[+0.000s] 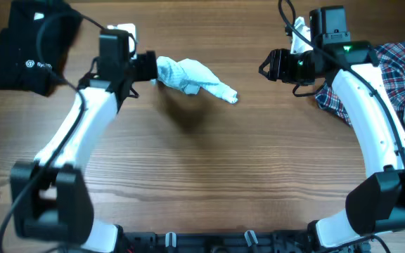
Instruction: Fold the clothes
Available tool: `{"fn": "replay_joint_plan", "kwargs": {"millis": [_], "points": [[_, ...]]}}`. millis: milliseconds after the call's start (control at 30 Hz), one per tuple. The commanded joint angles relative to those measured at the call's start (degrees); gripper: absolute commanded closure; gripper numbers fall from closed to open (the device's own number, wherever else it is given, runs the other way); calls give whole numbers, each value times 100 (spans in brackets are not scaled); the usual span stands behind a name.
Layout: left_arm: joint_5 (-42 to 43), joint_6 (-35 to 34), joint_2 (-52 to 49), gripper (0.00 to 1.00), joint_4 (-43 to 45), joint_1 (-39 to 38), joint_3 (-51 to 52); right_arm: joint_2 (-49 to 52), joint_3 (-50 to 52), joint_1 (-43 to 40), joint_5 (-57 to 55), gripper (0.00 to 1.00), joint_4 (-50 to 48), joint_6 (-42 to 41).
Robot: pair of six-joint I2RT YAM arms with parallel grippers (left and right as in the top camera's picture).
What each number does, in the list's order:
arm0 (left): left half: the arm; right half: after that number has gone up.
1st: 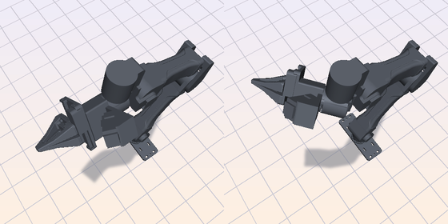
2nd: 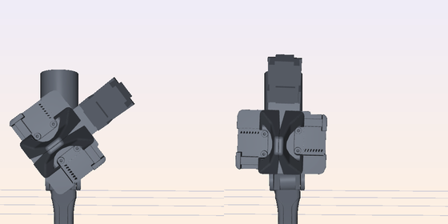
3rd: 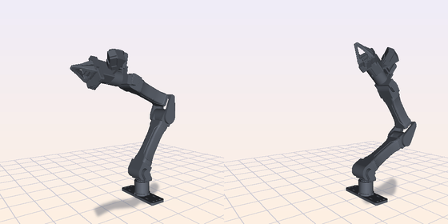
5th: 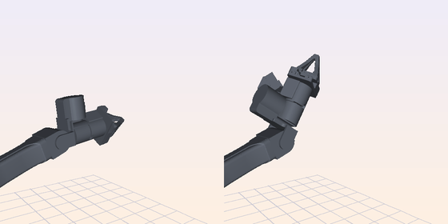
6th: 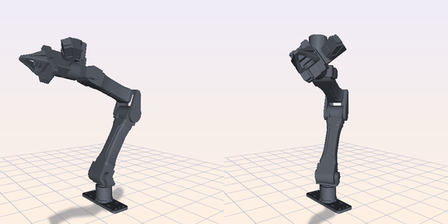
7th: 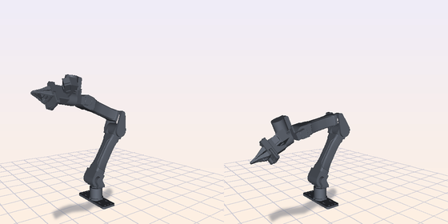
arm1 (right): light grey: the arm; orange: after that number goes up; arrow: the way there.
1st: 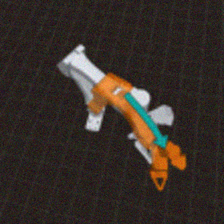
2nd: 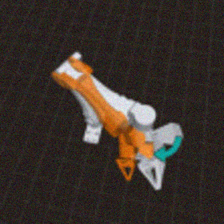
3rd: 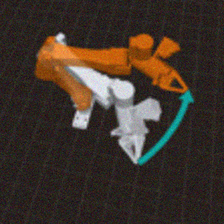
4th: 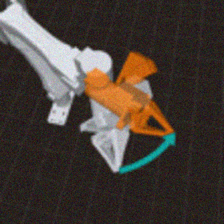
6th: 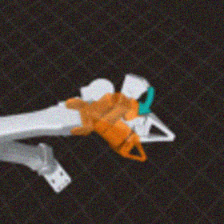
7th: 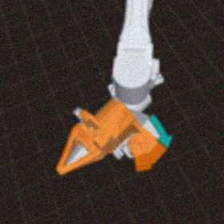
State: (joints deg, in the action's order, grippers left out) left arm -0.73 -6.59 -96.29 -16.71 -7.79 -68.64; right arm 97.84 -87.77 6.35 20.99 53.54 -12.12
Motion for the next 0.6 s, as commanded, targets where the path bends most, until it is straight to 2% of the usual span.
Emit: {"fn": "replay_joint_plan", "kwargs": {"millis": [0, 233, 567], "points": [[-448, 341, 181, 17, -129, 107, -37, -44, 48, 22, 92, 40, -37, 61], [-85, 516, -474, 21, -542, 234, -37, -44, 48, 22, 92, 40, -59, 63], [190, 892, -925, 19, -518, 234, -37, -44, 48, 22, 92, 40, -175, 55]]}}
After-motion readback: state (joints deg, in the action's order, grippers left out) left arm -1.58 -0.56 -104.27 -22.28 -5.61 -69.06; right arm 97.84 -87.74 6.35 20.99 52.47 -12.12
